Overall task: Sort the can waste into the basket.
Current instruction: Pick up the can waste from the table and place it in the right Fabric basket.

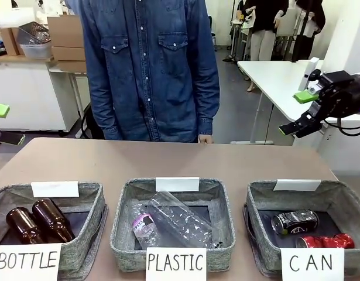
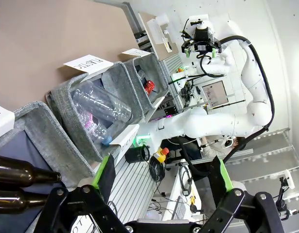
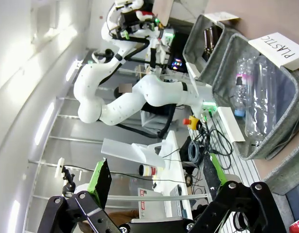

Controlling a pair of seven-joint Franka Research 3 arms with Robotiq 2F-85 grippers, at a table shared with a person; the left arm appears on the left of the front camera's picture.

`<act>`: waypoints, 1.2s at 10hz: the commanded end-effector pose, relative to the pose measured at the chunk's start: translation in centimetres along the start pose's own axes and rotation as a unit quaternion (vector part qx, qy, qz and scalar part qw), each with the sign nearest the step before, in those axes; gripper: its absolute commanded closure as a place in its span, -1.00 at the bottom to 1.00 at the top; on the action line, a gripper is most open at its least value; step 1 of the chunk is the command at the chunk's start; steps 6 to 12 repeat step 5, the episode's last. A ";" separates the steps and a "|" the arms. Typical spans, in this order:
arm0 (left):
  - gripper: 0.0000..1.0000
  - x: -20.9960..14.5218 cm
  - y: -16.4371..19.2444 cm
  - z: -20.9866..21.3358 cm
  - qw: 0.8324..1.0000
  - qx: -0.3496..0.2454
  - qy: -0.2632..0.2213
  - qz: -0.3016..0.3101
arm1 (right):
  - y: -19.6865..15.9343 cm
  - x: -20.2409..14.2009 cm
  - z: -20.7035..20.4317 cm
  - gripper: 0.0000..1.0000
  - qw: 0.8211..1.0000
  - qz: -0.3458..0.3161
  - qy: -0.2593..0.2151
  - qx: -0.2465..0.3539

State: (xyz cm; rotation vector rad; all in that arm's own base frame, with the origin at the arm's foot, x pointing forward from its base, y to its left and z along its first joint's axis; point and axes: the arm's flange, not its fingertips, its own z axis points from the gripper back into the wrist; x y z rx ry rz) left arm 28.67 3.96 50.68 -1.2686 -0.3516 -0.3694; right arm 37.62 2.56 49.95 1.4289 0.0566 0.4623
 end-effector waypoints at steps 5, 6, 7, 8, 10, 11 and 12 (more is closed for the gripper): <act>-1.00 -0.1 -0.1 0.4 1.000 -0.002 0.006 -0.008 | 0.0 0.0 0.1 -1.00 1.000 0.012 0.005 -0.001; -1.00 -0.1 -0.1 0.4 1.000 -0.002 0.006 -0.008 | 0.0 0.0 0.1 -1.00 1.000 0.012 0.005 -0.001; -1.00 -0.1 -0.1 0.4 1.000 -0.002 0.006 -0.008 | 0.0 0.0 0.1 -1.00 1.000 0.012 0.005 -0.001; -1.00 -0.1 -0.1 0.4 1.000 -0.002 0.006 -0.008 | 0.0 0.0 0.1 -1.00 1.000 0.012 0.005 -0.001; -1.00 -0.1 -0.1 0.4 1.000 -0.002 0.006 -0.008 | 0.0 0.0 0.1 -1.00 1.000 0.012 0.005 -0.001; -1.00 -0.1 -0.1 0.4 1.000 -0.002 0.006 -0.008 | 0.0 0.0 0.1 -1.00 1.000 0.012 0.005 -0.001; -1.00 -0.1 -0.1 0.4 1.000 -0.002 0.006 -0.008 | 0.0 0.0 0.1 -1.00 1.000 0.012 0.005 -0.001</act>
